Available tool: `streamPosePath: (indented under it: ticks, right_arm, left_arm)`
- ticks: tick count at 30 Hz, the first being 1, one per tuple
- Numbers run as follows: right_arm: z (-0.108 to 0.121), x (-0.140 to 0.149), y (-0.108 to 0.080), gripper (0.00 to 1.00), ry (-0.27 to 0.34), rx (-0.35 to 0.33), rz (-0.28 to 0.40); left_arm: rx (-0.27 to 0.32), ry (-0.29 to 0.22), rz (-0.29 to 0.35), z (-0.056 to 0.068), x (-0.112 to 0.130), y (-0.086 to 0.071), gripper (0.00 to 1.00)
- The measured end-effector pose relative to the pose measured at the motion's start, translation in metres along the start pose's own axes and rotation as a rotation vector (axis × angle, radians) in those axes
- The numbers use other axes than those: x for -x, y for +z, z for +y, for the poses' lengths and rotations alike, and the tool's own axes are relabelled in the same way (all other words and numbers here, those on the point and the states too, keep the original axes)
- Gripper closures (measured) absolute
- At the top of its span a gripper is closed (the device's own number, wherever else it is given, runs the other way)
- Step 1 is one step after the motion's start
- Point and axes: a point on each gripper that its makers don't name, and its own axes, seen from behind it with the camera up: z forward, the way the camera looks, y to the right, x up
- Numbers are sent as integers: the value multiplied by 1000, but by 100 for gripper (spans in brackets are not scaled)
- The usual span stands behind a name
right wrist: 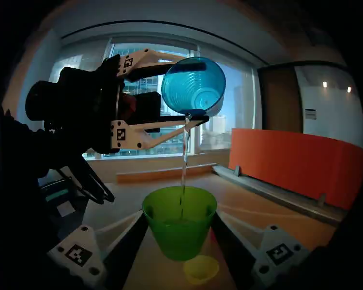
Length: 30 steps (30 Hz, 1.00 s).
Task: Pour water
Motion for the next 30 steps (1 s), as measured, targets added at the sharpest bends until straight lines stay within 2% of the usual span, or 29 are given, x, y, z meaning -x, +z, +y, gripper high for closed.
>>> streamPosePath:
  ticks: [11, 30]
  right_arm:
    - [0, -2, -2, 12, 0, 2, 5]
    - [1, -3, -3, 12, -2, 9, 8]
  left_arm:
    - [-9, 43, -5, -2, -5, -7, 16]
    - [-26, 111, 0, -5, -10, -7, 16]
